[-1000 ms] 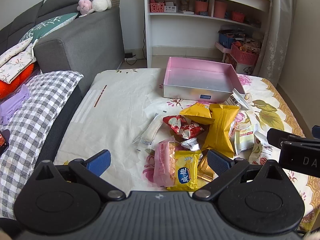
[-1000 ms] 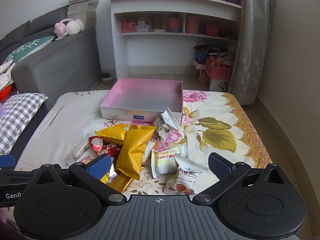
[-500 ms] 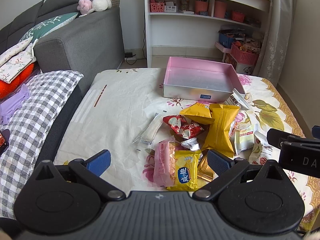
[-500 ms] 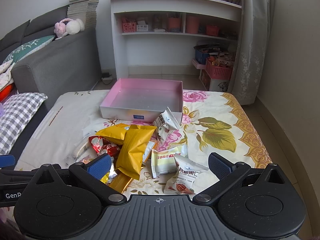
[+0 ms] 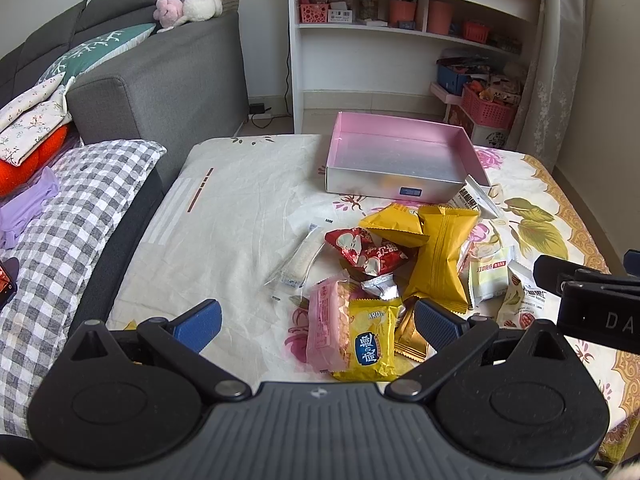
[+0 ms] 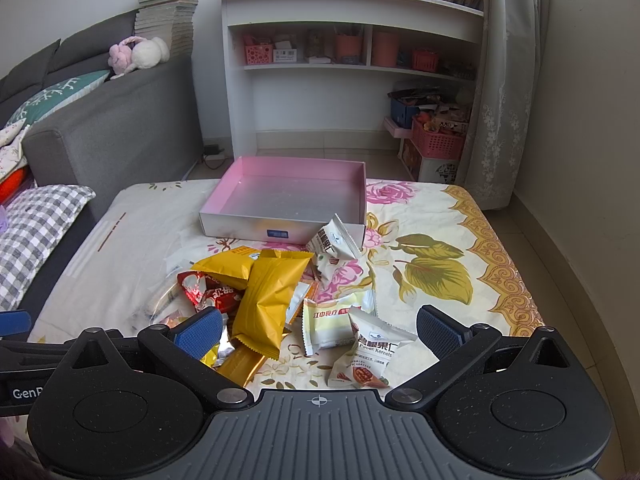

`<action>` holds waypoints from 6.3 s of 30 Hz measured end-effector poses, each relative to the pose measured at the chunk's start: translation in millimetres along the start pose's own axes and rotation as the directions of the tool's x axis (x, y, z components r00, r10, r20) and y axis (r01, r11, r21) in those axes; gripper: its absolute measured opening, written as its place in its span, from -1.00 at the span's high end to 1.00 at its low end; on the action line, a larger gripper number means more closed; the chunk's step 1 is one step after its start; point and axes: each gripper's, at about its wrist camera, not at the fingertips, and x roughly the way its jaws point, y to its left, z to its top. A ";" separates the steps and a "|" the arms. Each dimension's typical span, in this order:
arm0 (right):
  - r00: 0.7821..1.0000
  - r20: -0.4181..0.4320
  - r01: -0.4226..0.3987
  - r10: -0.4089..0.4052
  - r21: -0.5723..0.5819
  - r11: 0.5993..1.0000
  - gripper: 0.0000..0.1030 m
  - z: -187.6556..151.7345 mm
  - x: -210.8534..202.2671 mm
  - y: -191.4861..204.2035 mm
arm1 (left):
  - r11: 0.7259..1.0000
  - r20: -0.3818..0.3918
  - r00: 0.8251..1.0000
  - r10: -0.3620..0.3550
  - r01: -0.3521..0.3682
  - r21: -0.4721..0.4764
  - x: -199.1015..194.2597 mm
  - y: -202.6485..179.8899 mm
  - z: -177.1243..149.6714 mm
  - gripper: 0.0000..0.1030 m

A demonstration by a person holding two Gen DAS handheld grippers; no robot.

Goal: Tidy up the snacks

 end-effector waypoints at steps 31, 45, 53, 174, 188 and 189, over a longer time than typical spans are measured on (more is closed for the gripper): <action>0.996 -0.081 -0.044 0.042 -0.034 0.998 -1.00 29.0 36.5 -13.4 | 0.992 -0.014 0.995 -0.095 0.096 0.087 44.6 11.5 27.9 -0.99; 0.957 -0.174 -0.220 0.232 0.087 0.972 -0.97 10.3 111.7 -9.4 | 0.970 -0.033 0.983 -0.180 0.183 0.159 105.0 18.5 48.0 -0.91; 0.953 -0.204 -0.217 0.225 0.058 0.974 -0.82 5.8 138.6 7.5 | 0.942 -0.099 0.949 -0.298 0.310 0.130 134.4 10.6 59.4 -0.81; 0.976 0.003 -0.199 0.217 0.419 0.886 -0.23 114.8 267.9 -69.8 | 0.967 0.084 0.975 -0.207 0.190 0.172 240.1 -38.2 142.2 -0.67; 0.984 0.032 -0.178 0.177 0.323 0.930 -0.65 120.7 195.7 -62.0 | 0.954 0.091 0.963 -0.252 0.232 0.190 181.5 -33.5 128.5 -0.90; 0.984 0.038 -0.176 0.173 0.313 0.933 -0.67 119.6 189.0 -61.3 | 0.954 0.090 0.963 -0.253 0.233 0.188 177.3 -33.4 126.5 -0.91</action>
